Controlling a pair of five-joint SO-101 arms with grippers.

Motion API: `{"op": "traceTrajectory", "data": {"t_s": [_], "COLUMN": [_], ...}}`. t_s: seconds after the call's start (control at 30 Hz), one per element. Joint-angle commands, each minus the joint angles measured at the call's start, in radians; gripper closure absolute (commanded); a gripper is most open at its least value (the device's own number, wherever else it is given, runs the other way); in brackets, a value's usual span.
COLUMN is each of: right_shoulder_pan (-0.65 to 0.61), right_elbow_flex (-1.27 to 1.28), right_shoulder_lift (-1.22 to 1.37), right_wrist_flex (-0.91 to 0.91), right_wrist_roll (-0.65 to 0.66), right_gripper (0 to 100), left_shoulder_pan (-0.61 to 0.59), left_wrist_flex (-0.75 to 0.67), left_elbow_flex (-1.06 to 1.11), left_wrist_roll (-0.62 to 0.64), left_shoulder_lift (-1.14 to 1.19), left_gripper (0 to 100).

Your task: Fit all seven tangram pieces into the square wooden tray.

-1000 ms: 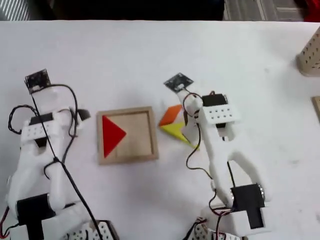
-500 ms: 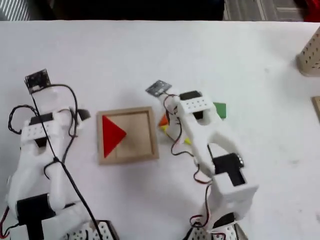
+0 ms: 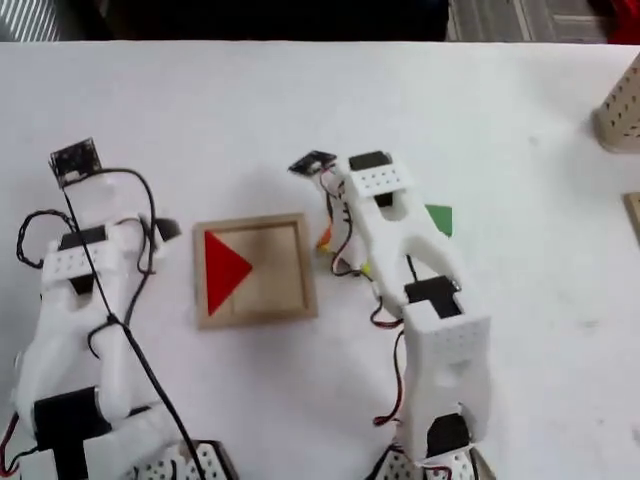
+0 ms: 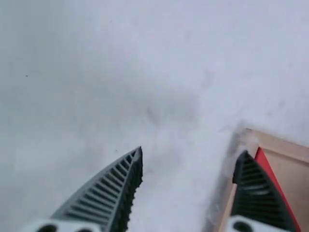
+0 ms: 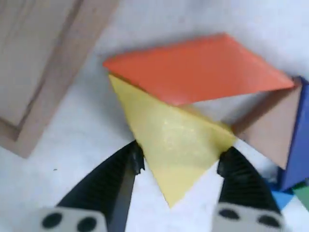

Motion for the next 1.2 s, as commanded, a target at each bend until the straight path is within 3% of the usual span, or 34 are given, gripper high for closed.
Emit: {"op": "traceTrajectory", "data": {"t_s": [0.0, 0.17, 0.37, 0.53, 0.73, 0.87, 0.97, 1.17], "right_shoulder_pan": [-0.008, 0.019, 0.045, 0.038, 0.045, 0.047, 0.041, 0.039], "right_elbow_flex": [-0.034, -0.032, -0.006, 0.169, 0.508, 0.569, 0.568, 0.552], "right_shoulder_lift": [0.001, 0.001, -0.044, -0.216, -0.559, -0.708, -0.699, -0.518], "right_wrist_flex": [-0.007, -0.018, -0.021, -0.056, -0.231, -0.314, -0.387, -0.708], "right_wrist_roll": [0.008, -0.083, -0.086, -0.086, -0.141, -0.284, -0.373, -0.522], "right_gripper": [98.0, 98.1, 97.9, 97.9, 97.9, 97.7, 97.9, 97.8], "left_shoulder_pan": [0.008, 0.008, 0.008, 0.008, 0.008, 0.008, 0.008, 0.008], "left_wrist_flex": [-0.006, -0.035, -0.035, -0.038, -0.038, -0.038, -0.038, -0.038], "left_elbow_flex": [-0.052, -0.032, -0.032, -0.032, -0.032, -0.032, -0.032, -0.032], "left_wrist_roll": [0.009, 0.009, 0.009, 0.009, 0.009, 0.009, 0.009, 0.009], "left_shoulder_lift": [0.002, 0.002, 0.002, 0.002, 0.002, 0.002, 0.002, 0.002], "left_gripper": [70, 70, 70, 70, 70, 70, 70, 70]}}
